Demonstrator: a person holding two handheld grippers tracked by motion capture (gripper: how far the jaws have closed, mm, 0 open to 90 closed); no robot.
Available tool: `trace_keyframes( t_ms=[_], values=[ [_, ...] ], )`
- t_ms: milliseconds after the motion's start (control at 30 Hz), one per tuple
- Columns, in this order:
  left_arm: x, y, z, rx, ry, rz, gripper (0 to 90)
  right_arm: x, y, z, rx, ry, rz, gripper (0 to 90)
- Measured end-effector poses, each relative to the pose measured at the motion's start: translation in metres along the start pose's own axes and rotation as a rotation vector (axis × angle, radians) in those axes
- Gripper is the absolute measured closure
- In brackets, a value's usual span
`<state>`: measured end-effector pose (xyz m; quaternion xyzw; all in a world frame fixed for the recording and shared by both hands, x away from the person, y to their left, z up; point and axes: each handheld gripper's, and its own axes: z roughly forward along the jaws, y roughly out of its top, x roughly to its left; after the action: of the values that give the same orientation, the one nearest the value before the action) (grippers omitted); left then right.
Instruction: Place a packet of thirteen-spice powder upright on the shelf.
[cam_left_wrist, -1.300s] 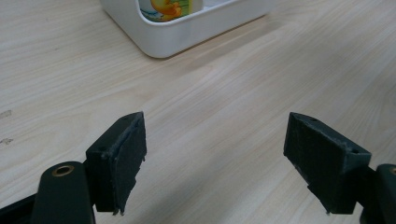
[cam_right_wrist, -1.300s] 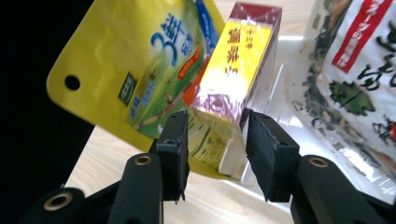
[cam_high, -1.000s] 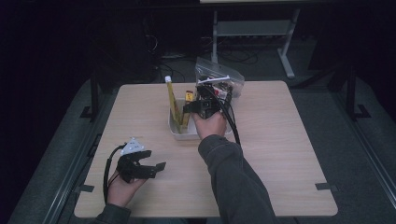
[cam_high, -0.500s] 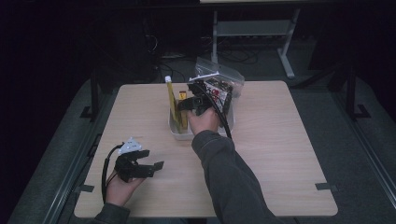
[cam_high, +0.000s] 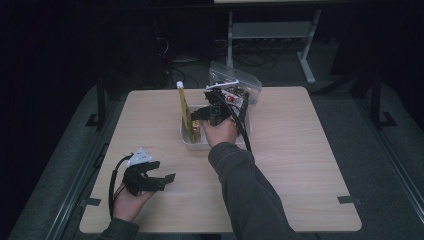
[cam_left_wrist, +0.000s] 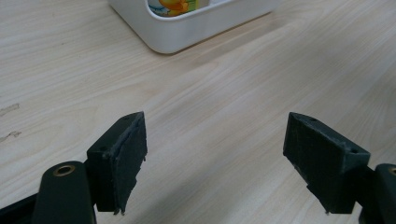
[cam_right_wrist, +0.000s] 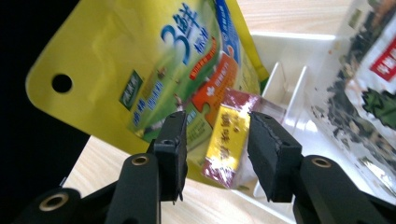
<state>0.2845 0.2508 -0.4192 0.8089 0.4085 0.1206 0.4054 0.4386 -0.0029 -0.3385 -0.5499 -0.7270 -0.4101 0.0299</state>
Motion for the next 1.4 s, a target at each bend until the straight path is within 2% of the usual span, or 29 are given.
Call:
trace_keyframes(
  t_ms=[200, 333, 400, 433, 567, 700, 767, 933, 1100, 1267, 1400],
  values=[
    [0.001, -0.001, -0.001, 0.001, 0.008, -0.002, 21.1, -0.012, -0.002, -0.006, -0.005, 0.015, 0.025, 60.7],
    [0.003, -0.002, -0.002, -0.002, 0.011, -0.011, 21.1, -0.015, 0.0, 0.005, 0.003, 0.033, 0.038, 62.3],
    [0.003, -0.002, 0.0, 0.005, 0.008, -0.01, 21.1, -0.016, 0.0, 0.013, 0.019, 0.024, 0.036, 64.6],
    [0.003, -0.002, 0.0, 0.005, 0.008, -0.009, 21.1, -0.018, 0.001, 0.017, 0.026, 0.014, 0.036, 64.3],
    [0.002, -0.002, 0.001, 0.008, 0.004, -0.004, 21.1, -0.024, 0.006, 0.022, 0.001, 0.028, 0.066, 64.1],
    [0.002, -0.001, 0.001, 0.009, 0.002, -0.001, 21.2, -0.026, 0.016, 0.024, -0.006, -0.003, 0.054, 62.5],
    [0.003, -0.002, 0.001, 0.008, 0.003, -0.002, 21.2, -0.028, 0.018, 0.023, -0.021, 0.007, 0.066, 61.3],
    [0.004, -0.003, 0.002, 0.01, 0.004, -0.005, 21.2, -0.034, 0.02, 0.022, -0.023, -0.004, 0.059, 60.9],
    [0.002, -0.002, 0.003, 0.012, 0.001, 0.001, 21.2, -0.038, 0.023, 0.028, -0.043, 0.006, 0.078, 60.8],
    [0.003, -0.002, 0.005, 0.017, 0.001, -0.004, 21.2, -0.041, 0.031, 0.034, -0.038, -0.002, 0.071, 58.4],
    [0.004, -0.003, 0.003, 0.014, 0.005, -0.009, 21.2, -0.042, 0.032, 0.031, -0.032, -0.009, 0.07, 55.9]
  ],
)
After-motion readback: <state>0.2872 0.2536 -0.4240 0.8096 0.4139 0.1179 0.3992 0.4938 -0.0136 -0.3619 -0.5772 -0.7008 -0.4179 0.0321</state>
